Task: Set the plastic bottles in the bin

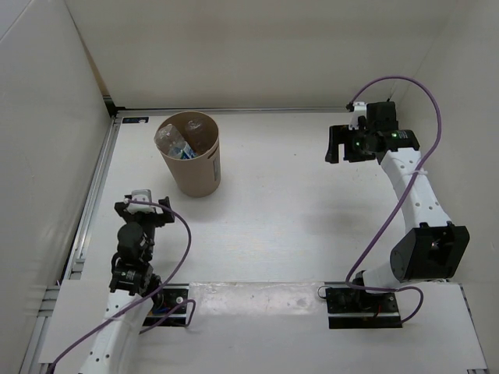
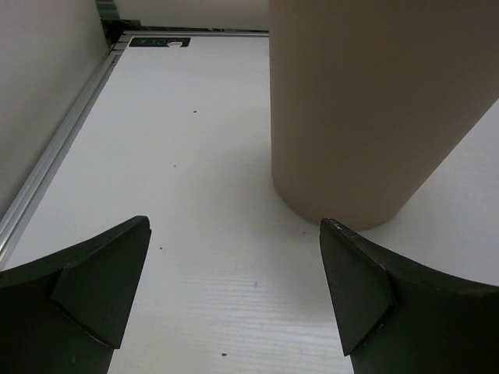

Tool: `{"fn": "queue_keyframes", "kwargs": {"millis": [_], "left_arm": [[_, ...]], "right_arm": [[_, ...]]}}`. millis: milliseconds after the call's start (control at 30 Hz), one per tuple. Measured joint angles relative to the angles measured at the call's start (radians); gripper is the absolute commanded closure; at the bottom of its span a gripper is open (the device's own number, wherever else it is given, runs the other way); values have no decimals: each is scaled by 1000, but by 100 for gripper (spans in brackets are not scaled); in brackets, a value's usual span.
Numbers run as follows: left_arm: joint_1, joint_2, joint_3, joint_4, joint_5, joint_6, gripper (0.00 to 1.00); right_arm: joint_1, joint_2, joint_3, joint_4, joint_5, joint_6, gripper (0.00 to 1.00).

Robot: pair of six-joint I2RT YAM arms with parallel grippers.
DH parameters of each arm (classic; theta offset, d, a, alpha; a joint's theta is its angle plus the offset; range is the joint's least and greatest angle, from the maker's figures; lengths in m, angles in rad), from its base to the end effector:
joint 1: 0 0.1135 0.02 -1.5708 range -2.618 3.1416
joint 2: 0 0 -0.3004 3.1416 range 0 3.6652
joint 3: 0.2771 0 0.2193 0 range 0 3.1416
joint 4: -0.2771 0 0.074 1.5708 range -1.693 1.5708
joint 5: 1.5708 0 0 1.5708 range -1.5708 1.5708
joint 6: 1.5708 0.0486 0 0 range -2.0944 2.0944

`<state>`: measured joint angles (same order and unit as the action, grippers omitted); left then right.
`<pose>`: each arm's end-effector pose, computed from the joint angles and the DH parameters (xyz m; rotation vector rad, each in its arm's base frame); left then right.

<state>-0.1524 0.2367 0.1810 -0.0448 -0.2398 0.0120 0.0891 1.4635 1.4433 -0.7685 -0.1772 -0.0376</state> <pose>0.0635 0.0019 0.2199 -0.0439 1.6687 0.0942 0.2839 0.0340 0.3815 -0.2351 2.3442 0.2341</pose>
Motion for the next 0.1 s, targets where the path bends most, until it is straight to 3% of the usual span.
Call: {"fn": "queue_keyframes", "kwargs": {"millis": [100], "left_arm": [[0, 58, -33, 105, 18, 8, 0]], "right_arm": [[1, 0, 0, 0, 0, 0, 10]]}}
